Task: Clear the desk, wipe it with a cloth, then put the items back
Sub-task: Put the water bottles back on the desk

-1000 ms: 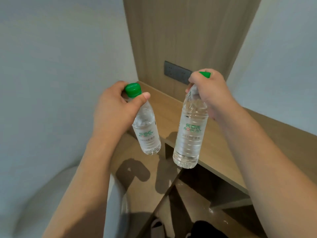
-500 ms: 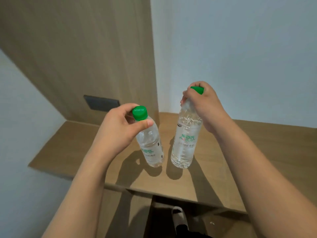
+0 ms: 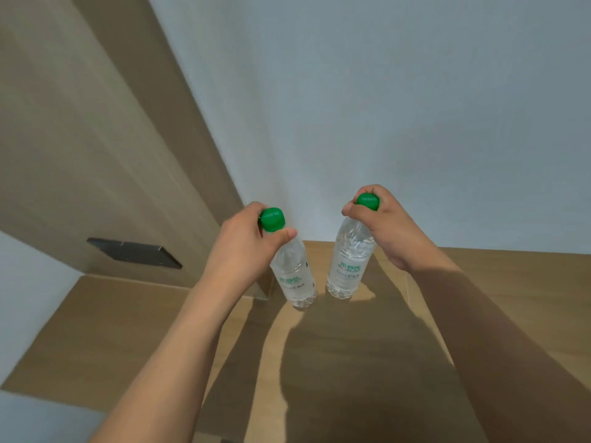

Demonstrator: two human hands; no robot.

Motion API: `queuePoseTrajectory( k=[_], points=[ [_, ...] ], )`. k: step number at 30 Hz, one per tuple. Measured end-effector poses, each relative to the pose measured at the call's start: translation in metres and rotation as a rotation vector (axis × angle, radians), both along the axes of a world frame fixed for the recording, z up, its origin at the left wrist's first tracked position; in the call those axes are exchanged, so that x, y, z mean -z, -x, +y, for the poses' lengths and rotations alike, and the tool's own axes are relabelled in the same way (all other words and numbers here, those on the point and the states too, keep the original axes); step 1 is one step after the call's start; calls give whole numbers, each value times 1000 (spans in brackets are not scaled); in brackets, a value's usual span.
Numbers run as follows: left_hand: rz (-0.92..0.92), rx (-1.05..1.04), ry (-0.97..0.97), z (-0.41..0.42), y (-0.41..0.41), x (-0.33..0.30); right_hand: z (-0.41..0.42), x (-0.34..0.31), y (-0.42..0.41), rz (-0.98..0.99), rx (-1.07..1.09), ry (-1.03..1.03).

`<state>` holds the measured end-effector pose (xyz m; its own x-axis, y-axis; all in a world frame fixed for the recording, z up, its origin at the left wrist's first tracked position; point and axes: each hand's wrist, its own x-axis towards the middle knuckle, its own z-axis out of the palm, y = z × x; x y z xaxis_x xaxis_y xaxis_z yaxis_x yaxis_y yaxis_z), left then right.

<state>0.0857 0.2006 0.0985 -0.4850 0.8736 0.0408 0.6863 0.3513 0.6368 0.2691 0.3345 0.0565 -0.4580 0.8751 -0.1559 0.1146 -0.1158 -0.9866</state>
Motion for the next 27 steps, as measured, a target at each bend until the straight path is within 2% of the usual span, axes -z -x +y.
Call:
queuePoseTrajectory(
  k=[9,15,20,27],
  points=[
    [264,20,307,101,14,29,47,35,-10,76,-87,157],
    [604,28,524,134,36,60,57,59,-12,47,-39,164],
    [691,-42,585,145,48,77,67,64,-10,53,-64,176],
    [690,-21,591,140,46,73,72,64,22,-37,-240,112]
  ],
)
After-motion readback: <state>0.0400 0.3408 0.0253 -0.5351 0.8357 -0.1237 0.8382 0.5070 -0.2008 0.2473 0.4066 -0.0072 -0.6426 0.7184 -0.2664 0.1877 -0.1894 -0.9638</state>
